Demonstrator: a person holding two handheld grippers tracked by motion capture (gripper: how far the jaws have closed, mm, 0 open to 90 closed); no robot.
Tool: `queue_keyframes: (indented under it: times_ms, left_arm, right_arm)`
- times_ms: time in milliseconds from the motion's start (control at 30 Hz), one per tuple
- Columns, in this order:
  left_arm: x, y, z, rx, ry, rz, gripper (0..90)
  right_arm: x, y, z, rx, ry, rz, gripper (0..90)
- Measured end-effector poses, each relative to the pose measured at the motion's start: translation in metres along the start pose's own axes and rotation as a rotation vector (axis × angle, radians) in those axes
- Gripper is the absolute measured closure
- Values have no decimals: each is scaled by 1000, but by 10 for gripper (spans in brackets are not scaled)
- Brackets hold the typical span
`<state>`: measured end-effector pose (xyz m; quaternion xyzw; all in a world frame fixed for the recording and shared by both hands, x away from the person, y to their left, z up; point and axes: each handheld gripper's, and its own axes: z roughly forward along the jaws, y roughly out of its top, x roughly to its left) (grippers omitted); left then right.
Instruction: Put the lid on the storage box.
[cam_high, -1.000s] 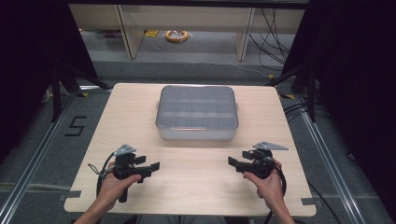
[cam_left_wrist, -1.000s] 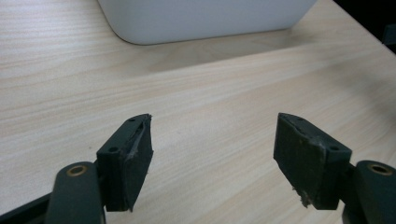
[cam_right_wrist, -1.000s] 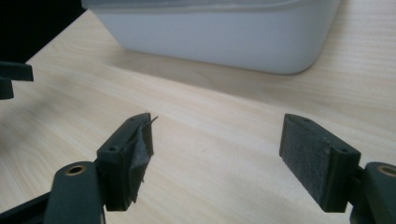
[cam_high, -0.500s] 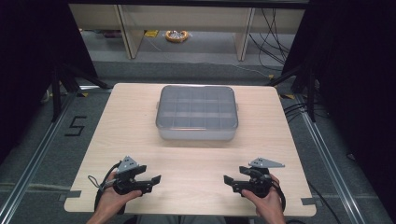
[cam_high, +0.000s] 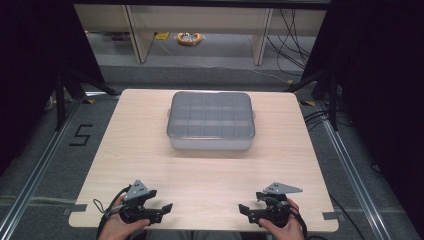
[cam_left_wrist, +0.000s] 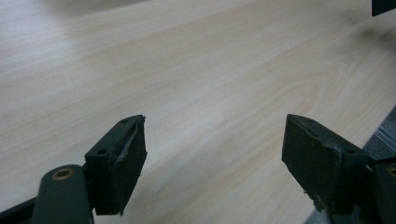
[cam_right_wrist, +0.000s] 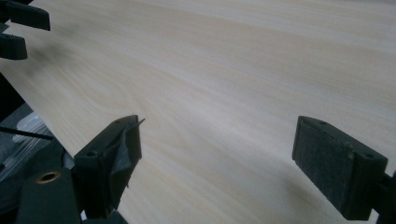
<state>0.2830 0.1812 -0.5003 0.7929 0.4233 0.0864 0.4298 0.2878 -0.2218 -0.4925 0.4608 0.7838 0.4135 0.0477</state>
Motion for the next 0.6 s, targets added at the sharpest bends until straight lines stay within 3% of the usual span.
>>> queue_keyframes:
  times_ms: [67,100,133,167,233,300,400,433,467,500,533,600]
  left_arm:
    - [-3,-2,-1,7,-12,14,203]
    - [-4,-2,-2,24,-13,37,201]
    - [-7,-3,-1,1,-13,25,200]
    - [-7,-4,-1,-3,-11,34,198]
    - [-7,-4,-1,-6,2,56,196]
    - [-5,-3,-2,20,16,73,197]
    - [-3,-3,-2,28,11,74,197]
    - [-5,-3,-1,6,9,63,197]
    - [-4,-3,-1,18,12,75,198]
    - [-5,-3,1,1,3,54,198]
    - [-3,-3,-1,28,-3,61,198]
    - [-2,-3,1,17,2,47,198]
  right_arm:
    - [2,-3,-2,9,-25,-13,169]
    - [5,-5,-3,21,-29,14,169]
    - [3,-6,-3,17,-44,-31,169]
    - [6,-7,-5,21,-52,-16,169]
    - [6,-8,-5,32,-66,-58,169]
    - [6,-9,-5,43,-63,-50,169]
    - [5,-9,-5,40,-60,-51,170]
    - [5,-9,-5,44,-62,-58,170]
    - [5,-9,-4,51,-58,-54,170]
    - [5,-9,-4,53,-60,-55,170]
    - [5,-9,-3,58,-55,-54,170]
    - [6,-9,-4,68,-44,-46,170]
